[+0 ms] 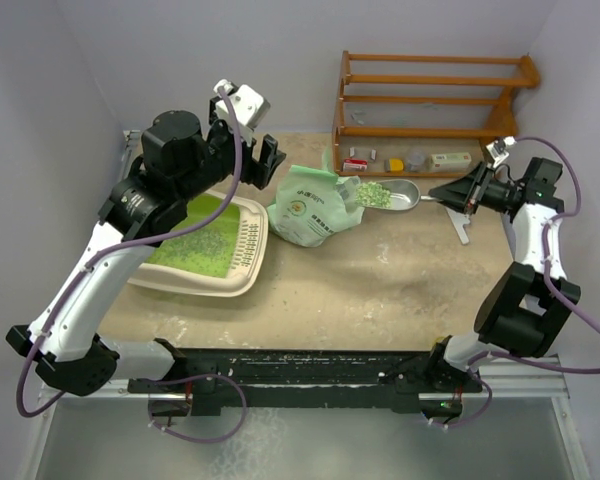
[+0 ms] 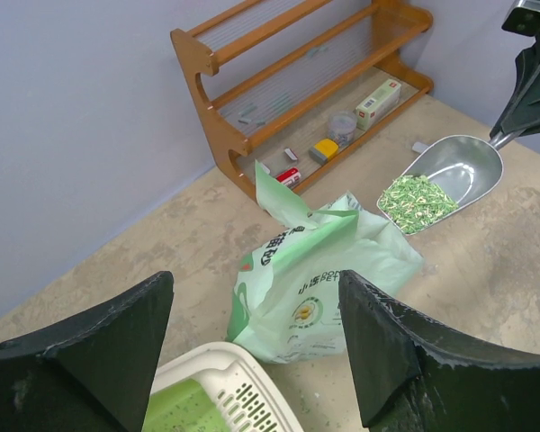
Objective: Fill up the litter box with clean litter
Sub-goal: Pour the cat litter into the litter box.
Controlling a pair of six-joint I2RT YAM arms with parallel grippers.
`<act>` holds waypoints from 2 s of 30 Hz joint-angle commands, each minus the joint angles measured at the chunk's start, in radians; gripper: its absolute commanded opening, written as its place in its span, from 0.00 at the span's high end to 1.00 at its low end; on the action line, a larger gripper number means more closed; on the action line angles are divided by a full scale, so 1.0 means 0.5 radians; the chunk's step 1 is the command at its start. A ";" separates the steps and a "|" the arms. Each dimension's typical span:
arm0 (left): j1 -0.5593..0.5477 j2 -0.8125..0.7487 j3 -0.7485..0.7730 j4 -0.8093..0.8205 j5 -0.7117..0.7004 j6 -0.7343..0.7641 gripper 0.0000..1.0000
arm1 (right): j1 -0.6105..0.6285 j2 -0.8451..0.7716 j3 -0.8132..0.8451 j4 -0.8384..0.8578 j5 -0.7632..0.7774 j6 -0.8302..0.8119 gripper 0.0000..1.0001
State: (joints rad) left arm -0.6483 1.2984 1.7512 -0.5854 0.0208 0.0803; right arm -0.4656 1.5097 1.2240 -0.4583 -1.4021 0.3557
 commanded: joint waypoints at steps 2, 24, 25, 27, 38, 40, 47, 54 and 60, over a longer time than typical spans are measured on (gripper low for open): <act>-0.001 -0.091 -0.029 0.125 -0.043 -0.064 0.29 | -0.005 -0.142 0.217 -0.047 -0.234 0.048 1.00; -0.001 -0.025 0.076 0.082 -0.082 -0.112 0.29 | 0.139 -0.279 0.242 0.957 -0.136 1.162 1.00; -0.001 -0.029 0.072 0.083 -0.084 -0.112 0.29 | 0.163 -0.278 0.229 1.075 -0.118 1.238 1.00; -0.001 -0.034 0.069 0.082 -0.085 -0.114 0.29 | 0.216 -0.271 0.214 1.215 -0.086 1.368 1.00; -0.001 -0.099 0.065 0.066 -0.157 -0.122 0.29 | 0.495 -0.151 0.231 2.061 0.091 2.100 1.00; -0.001 -0.116 0.070 0.068 -0.181 -0.125 0.29 | 0.541 -0.121 0.259 2.123 0.128 2.162 1.00; -0.001 -0.144 0.099 0.069 -0.327 -0.140 0.31 | 0.704 -0.008 0.416 2.072 0.161 2.175 1.00; -0.001 -0.178 0.111 0.072 -0.356 -0.150 0.31 | 0.886 0.128 0.609 1.997 0.187 2.171 1.00; 0.000 -0.194 0.113 0.086 -0.372 -0.155 0.31 | 1.021 0.224 0.786 1.844 0.202 2.056 1.00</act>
State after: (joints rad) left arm -0.6483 1.2308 1.7653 -0.5705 -0.1432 0.0212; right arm 0.0090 1.6188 1.5253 0.4828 -1.3254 1.4097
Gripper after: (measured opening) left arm 0.692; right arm 0.281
